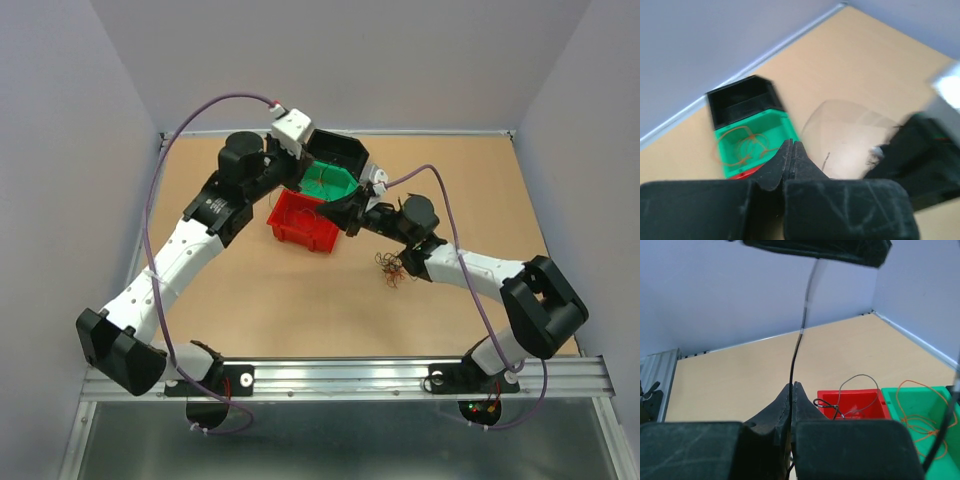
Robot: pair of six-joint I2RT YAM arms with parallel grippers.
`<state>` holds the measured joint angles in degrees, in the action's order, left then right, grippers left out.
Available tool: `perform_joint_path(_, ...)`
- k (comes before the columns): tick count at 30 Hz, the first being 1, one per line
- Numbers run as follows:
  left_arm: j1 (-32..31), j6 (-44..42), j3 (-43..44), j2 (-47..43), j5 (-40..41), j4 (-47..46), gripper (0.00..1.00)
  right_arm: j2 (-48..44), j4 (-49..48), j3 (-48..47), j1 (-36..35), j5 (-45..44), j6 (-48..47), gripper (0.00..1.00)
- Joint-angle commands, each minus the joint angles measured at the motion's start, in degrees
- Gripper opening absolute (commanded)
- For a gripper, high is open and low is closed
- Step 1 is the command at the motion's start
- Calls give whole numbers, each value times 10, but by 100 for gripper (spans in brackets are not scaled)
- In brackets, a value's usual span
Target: Untangle the cables
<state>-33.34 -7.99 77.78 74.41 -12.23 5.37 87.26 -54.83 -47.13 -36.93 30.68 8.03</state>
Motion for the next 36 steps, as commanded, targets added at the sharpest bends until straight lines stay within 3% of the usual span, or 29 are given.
perform_joint_path(1,83,8,-21,-32,94,-116,0,-33,-4,14,4,-54,-24,0)
perform_joint_path(7,106,-5,-42,-21,161,-161,0,-21,103,-28,5,-93,-50,0)
perform_joint_path(10,117,-5,-50,-19,127,-168,0,-4,163,-55,4,-87,-66,1)
perform_joint_path(11,120,-11,-52,-19,62,-168,1,2,174,-58,5,-72,-71,0)
perform_joint_path(12,121,-15,-54,-20,28,-164,23,4,176,-61,4,-63,-72,1)
perform_joint_path(15,126,-36,-67,-30,-104,-159,65,12,178,-70,4,-57,-69,0)
perform_joint_path(18,127,-57,-72,-37,-189,-140,80,14,181,-72,5,-55,-73,0)
perform_joint_path(24,113,-98,-11,20,-324,-20,83,17,185,-75,5,-34,-75,0)
perform_joint_path(31,44,-128,8,71,-245,-5,83,29,201,-89,5,-12,-92,0)
perform_joint_path(36,15,-106,26,109,-122,-24,79,34,206,-96,4,10,-94,1)
